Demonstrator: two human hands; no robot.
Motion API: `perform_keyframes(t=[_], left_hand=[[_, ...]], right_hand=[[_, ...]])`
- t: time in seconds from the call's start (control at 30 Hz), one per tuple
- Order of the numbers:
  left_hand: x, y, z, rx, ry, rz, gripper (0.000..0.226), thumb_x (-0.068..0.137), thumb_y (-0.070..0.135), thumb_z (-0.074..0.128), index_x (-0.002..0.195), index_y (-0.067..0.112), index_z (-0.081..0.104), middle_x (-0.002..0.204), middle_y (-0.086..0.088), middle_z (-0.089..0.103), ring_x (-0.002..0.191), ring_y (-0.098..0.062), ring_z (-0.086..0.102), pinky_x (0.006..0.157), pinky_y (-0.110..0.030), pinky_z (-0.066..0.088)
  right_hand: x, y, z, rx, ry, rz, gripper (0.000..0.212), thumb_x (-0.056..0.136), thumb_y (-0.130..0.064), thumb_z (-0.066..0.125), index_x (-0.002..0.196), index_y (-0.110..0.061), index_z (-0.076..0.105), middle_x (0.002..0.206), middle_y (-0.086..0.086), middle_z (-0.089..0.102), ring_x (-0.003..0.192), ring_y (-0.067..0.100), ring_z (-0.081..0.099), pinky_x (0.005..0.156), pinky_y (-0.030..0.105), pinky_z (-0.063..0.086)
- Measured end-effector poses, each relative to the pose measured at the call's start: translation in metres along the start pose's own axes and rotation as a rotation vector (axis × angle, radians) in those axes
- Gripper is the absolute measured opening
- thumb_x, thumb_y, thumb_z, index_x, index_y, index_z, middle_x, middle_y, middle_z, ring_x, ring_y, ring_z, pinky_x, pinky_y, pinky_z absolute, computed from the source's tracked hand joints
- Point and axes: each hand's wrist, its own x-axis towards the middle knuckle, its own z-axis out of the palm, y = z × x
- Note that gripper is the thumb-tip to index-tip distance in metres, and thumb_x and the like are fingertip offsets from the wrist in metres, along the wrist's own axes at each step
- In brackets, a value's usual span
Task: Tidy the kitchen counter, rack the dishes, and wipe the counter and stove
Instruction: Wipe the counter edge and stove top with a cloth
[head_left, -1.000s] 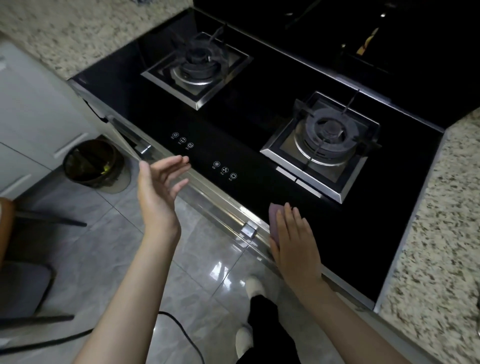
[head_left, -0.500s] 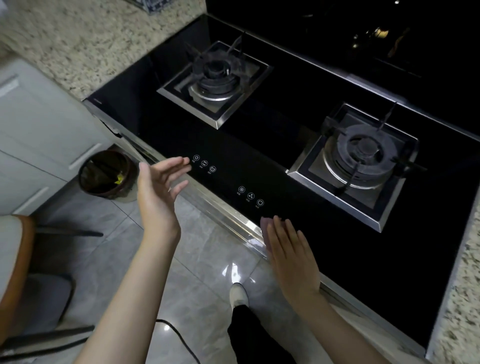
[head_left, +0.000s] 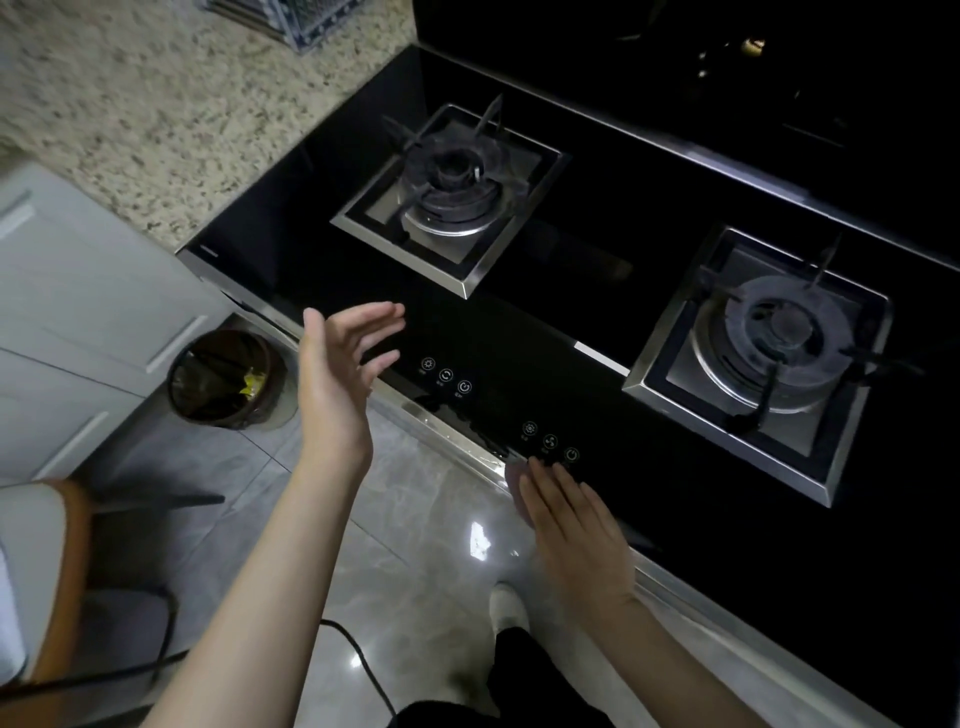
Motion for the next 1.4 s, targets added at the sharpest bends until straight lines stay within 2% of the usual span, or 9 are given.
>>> perform_keyframes(t=[0.2, 0.37, 0.6, 0.97, 1.1, 1.17, 1.27, 1.33, 1.4], left_hand=[[0.031, 0.005, -0.022, -0.008, -0.029, -0.027, 0.057, 0.102, 0.037, 0.013, 0.100, 0.009, 0.063, 0.112, -0.011, 0.066, 0.112, -0.027, 0.060, 0.091, -0.038, 0.046], [0.062, 0.004, -0.041, -0.018, -0.086, -0.057, 0.057, 0.103, 0.036, 0.013, 0.099, 0.010, 0.063, 0.112, -0.012, 0.066, 0.113, -0.027, 0.060, 0.091, -0.038, 0.047], [0.113, 0.015, -0.067, -0.018, -0.170, -0.118, 0.056, 0.102, 0.038, 0.015, 0.099, 0.010, 0.063, 0.112, -0.012, 0.067, 0.111, -0.024, 0.061, 0.094, -0.039, 0.046], [0.190, 0.035, -0.133, -0.056, -0.175, -0.118, 0.056, 0.102, 0.039, 0.014, 0.097, 0.015, 0.064, 0.107, -0.004, 0.069, 0.110, -0.021, 0.062, 0.090, -0.034, 0.047], [0.214, 0.041, -0.159, -0.069, -0.148, -0.110, 0.057, 0.102, 0.040, 0.014, 0.093, 0.017, 0.066, 0.099, 0.003, 0.073, 0.107, -0.019, 0.064, 0.084, -0.030, 0.048], [0.223, 0.046, -0.166, -0.081, -0.116, -0.091, 0.058, 0.102, 0.040, 0.014, 0.092, 0.017, 0.066, 0.098, 0.002, 0.073, 0.107, -0.020, 0.064, 0.085, -0.031, 0.048], [0.237, 0.059, -0.170, -0.147, -0.068, -0.031, 0.058, 0.101, 0.040, 0.014, 0.092, 0.016, 0.066, 0.099, -0.001, 0.072, 0.108, -0.022, 0.063, 0.086, -0.032, 0.049], [0.245, 0.069, -0.169, -0.193, -0.049, -0.014, 0.057, 0.101, 0.040, 0.014, 0.094, 0.013, 0.065, 0.102, -0.004, 0.070, 0.110, -0.024, 0.062, 0.087, -0.032, 0.048], [0.250, 0.077, -0.162, -0.209, -0.048, -0.031, 0.058, 0.101, 0.040, 0.013, 0.094, 0.012, 0.064, 0.103, -0.005, 0.069, 0.110, -0.024, 0.062, 0.087, -0.033, 0.048]], right_hand=[[0.026, -0.025, 0.014, -0.017, 0.004, -0.011, 0.037, 0.102, -0.012, 0.018, 0.130, -0.014, 0.041, 0.126, -0.002, 0.063, 0.112, 0.012, 0.062, 0.110, 0.031, 0.018], [0.053, -0.049, 0.020, 0.015, 0.059, 0.035, 0.038, 0.102, -0.007, 0.018, 0.131, -0.012, 0.042, 0.127, 0.002, 0.062, 0.115, 0.016, 0.061, 0.110, 0.033, 0.023], [0.090, -0.085, 0.037, 0.054, 0.114, 0.061, 0.050, 0.085, 0.001, 0.049, 0.133, -0.011, 0.042, 0.133, 0.004, 0.055, 0.122, 0.019, 0.054, 0.108, 0.036, 0.034], [0.191, -0.158, 0.062, 0.134, 0.098, 0.047, 0.048, 0.084, 0.002, 0.052, 0.131, -0.009, 0.053, 0.131, 0.006, 0.058, 0.119, 0.021, 0.058, 0.099, 0.037, 0.048], [0.246, -0.197, 0.069, 0.237, 0.062, 0.087, 0.055, 0.072, 0.000, 0.077, 0.124, -0.008, 0.061, 0.128, 0.007, 0.061, 0.118, 0.022, 0.059, 0.096, 0.038, 0.050], [0.273, -0.211, 0.068, 0.390, 0.022, 0.104, 0.053, 0.077, -0.006, 0.076, 0.127, -0.010, 0.059, 0.132, 0.006, 0.058, 0.122, 0.022, 0.056, 0.100, 0.039, 0.048], [0.304, -0.224, 0.048, 1.068, -0.109, 0.416, 0.047, 0.091, -0.016, 0.060, 0.137, -0.018, 0.048, 0.135, -0.007, 0.055, 0.125, 0.008, 0.051, 0.103, 0.027, 0.042], [0.316, -0.224, 0.026, 1.534, -0.018, 0.739, 0.037, 0.093, -0.016, 0.055, 0.129, -0.022, 0.047, 0.121, -0.018, 0.060, 0.113, -0.001, 0.056, 0.094, 0.016, 0.044], [0.318, -0.208, 0.009, 1.804, 0.212, 0.968, 0.025, 0.091, -0.012, 0.055, 0.116, -0.014, 0.053, 0.117, 0.005, 0.065, 0.112, 0.023, 0.061, 0.099, 0.033, 0.046]])
